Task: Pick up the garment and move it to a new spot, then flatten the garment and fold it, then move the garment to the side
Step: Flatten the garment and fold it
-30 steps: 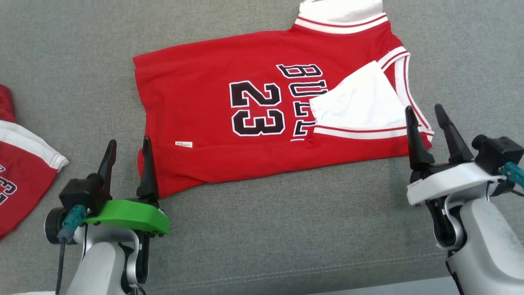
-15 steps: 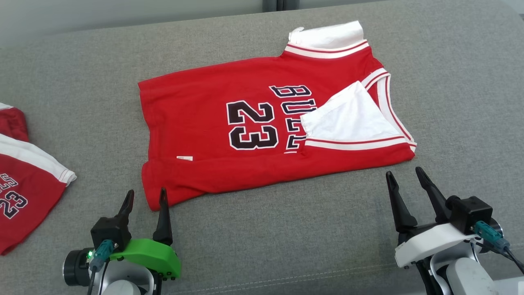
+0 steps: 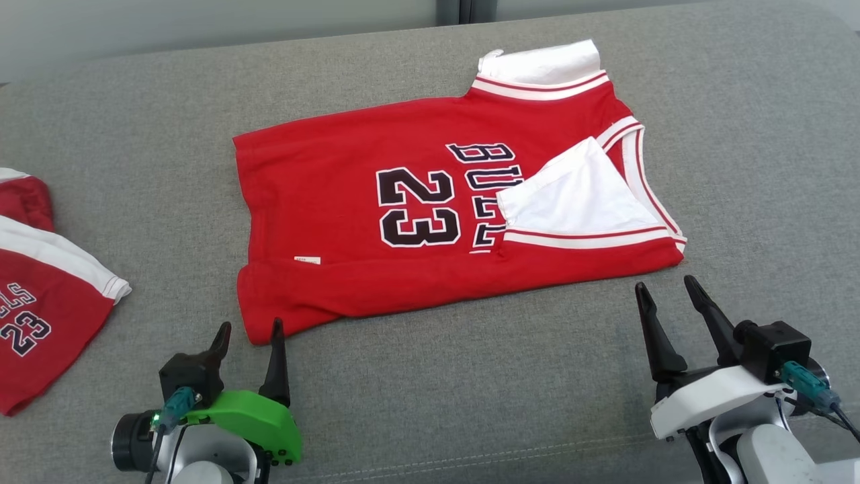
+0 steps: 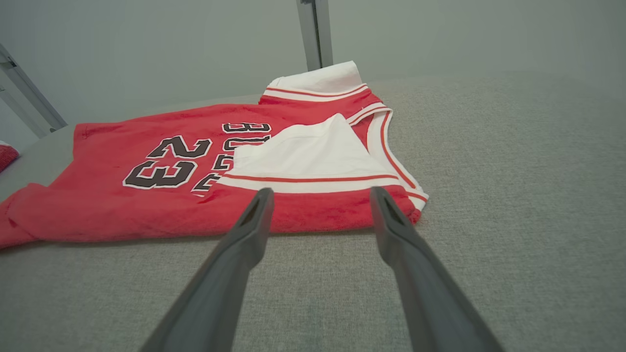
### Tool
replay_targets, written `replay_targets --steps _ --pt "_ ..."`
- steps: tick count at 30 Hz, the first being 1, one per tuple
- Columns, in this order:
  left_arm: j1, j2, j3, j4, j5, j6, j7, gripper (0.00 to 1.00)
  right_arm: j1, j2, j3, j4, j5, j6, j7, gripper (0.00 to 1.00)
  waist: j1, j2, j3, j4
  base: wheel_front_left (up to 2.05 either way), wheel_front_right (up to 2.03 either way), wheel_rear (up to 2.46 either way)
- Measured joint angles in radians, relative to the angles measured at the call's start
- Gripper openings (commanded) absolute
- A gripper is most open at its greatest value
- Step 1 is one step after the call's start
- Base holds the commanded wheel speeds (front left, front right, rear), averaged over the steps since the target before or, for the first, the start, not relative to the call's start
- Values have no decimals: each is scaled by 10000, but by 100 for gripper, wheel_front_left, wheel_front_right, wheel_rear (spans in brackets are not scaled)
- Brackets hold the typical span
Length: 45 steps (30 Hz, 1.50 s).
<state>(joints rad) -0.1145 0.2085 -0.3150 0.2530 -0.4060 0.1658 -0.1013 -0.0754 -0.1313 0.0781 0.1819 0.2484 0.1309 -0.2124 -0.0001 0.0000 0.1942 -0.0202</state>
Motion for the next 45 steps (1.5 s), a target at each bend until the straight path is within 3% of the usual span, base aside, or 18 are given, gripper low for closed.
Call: replay_targets --steps 5,15,29,30,31,32,33,34,45 --pt "-294 10 -157 59 -232 -284 533 100 -343 -176 -280 318 15 0 228 100 0 0 179 12 0 0 0" --pt "-1186 -75 -316 476 -623 -685 1269 100 -1809 -648 -648 2127 38 0 157 100 0 0 1024 101 0 0 0" --pt "-1472 -115 -236 568 -834 -612 1177 100 -3275 -1009 -326 4017 546 2 -286 100 1 0 1936 352 0 0 0" --pt "-1472 -117 -236 541 -876 -617 1193 86 -3360 -1047 -265 4109 593 2 -316 100 1 0 1958 364 0 0 0" --pt "-1476 -115 -247 518 -888 -650 1225 56 -3454 -1074 -182 4171 681 2 -332 89 1 0 1978 377 0 0 0" --pt "-1481 -111 -261 499 -909 -667 1248 39 -3556 -1103 -69 4259 771 2 -332 34 1 0 1996 384 0 0 0" --pt "-1496 -92 -267 476 -907 -677 1266 15 -3650 -1126 19 4337 867 0 -334 0 0 0 2014 385 0 0 0" --pt "-1523 -56 -288 468 -888 -677 1266 0 -3732 -1164 96 4414 938 2 -349 0 1 0 2030 384 0 0 0" --pt "-1438 355 -403 -462 -761 -681 1407 0 -3533 -1511 527 4197 1935 21 -445 0 1 0 1998 487 0 0 0"
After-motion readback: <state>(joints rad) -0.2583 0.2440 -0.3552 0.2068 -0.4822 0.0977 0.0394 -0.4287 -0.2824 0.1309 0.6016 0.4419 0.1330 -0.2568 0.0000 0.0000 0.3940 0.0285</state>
